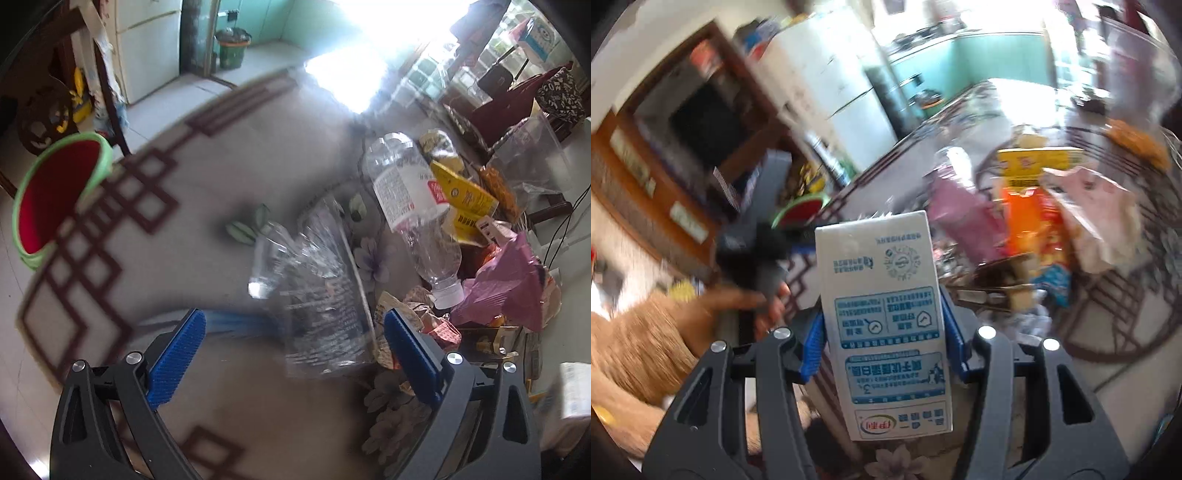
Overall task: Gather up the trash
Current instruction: 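Grasp the white milk carton with the right tool while the left tool grasps a clear plastic bag, then carry the clear plastic bag over the red bucket and open the left tool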
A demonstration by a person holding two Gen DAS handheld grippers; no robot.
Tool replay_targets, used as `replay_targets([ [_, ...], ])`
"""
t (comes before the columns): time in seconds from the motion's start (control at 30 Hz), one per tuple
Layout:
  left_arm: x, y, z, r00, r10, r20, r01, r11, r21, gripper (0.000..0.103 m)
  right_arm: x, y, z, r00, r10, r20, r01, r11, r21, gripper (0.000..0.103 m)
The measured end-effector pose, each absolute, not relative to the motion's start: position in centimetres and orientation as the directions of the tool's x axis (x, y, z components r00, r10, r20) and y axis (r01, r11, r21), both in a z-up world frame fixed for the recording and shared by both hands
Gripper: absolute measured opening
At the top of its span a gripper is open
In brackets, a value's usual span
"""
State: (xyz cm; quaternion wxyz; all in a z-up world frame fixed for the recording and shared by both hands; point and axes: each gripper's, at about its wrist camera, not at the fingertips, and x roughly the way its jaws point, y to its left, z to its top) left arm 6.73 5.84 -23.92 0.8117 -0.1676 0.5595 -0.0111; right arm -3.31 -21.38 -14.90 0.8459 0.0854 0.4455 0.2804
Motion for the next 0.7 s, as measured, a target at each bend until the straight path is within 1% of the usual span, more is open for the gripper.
replay_targets([
  [0.03, 7.0, 5.5, -24.3, 0.365, -0.214, -0.906, -0.166, 0.943, -0.289, 0.089, -3.4, -22.0, -14.7, 0.456, 0.544, -0.705, -0.380, 0.835, 0.399, 0.052],
  [0.07, 7.2, 5.2, -24.7, 0.360, -0.220, -0.907, -0.160, 0.943, -0.293, 0.082, -3.6, -22.1, -14.7, 0.460, 0.539, -0.706, -0.371, 0.839, 0.398, 0.052],
  [0.1, 7.3, 4.8, -25.1, 0.353, -0.225, -0.908, -0.149, 0.945, -0.292, 0.067, -3.7, -22.3, -14.6, 0.464, 0.532, -0.708, -0.364, 0.843, 0.395, 0.052],
  [0.13, 7.4, 4.5, -25.5, 0.346, -0.230, -0.909, -0.141, 0.946, -0.293, 0.058, -3.8, -22.3, -14.7, 0.467, 0.529, -0.709, -0.360, 0.846, 0.394, 0.052],
  [0.17, 7.4, 4.4, -25.7, 0.339, -0.238, -0.910, -0.137, 0.944, -0.299, 0.036, -4.0, -22.5, -14.6, 0.470, 0.527, -0.708, -0.353, 0.847, 0.396, 0.052],
  [0.2, 7.3, 4.5, -26.0, 0.329, -0.258, -0.908, -0.138, 0.938, -0.317, 0.030, -4.0, -22.5, -14.1, 0.471, 0.527, -0.707, -0.351, 0.847, 0.398, 0.052],
  [0.23, 7.1, 4.7, -25.9, 0.332, -0.271, -0.904, -0.142, 0.933, -0.331, 0.028, -3.9, -22.3, -13.9, 0.473, 0.528, -0.705, -0.350, 0.847, 0.399, 0.052],
  [0.3, 6.5, 5.0, -25.0, 0.361, -0.261, -0.896, -0.136, 0.935, -0.327, 0.010, -3.6, -22.1, -13.4, 0.477, 0.532, -0.699, -0.352, 0.845, 0.403, 0.052],
  [0.33, 6.0, 5.2, -24.0, 0.384, -0.241, -0.891, -0.123, 0.943, -0.308, 0.005, -3.5, -21.5, -13.2, 0.481, 0.535, -0.695, -0.355, 0.843, 0.404, 0.052],
  [0.37, 5.7, 5.3, -23.2, 0.402, -0.223, -0.888, -0.111, 0.951, -0.289, 0.003, -3.5, -21.2, -12.6, 0.486, 0.542, -0.686, -0.362, 0.839, 0.406, 0.052],
  [0.5, 3.5, 7.1, -17.3, 0.545, -0.118, -0.830, -0.087, 0.977, -0.196, 0.002, -2.6, -18.6, -11.4, 0.503, 0.578, -0.643, -0.396, 0.815, 0.422, 0.052],
  [0.6, 2.1, 9.0, -13.6, 0.623, -0.067, -0.779, -0.092, 0.983, -0.159, 0.002, -1.5, -16.6, -10.1, 0.502, 0.613, -0.611, -0.428, 0.789, 0.441, 0.052],
  [0.7, 1.5, 11.4, -11.1, 0.664, -0.030, -0.747, -0.116, 0.983, -0.142, 0.002, -0.8, -13.7, -8.8, 0.493, 0.637, -0.593, -0.469, 0.769, 0.435, 0.053],
])
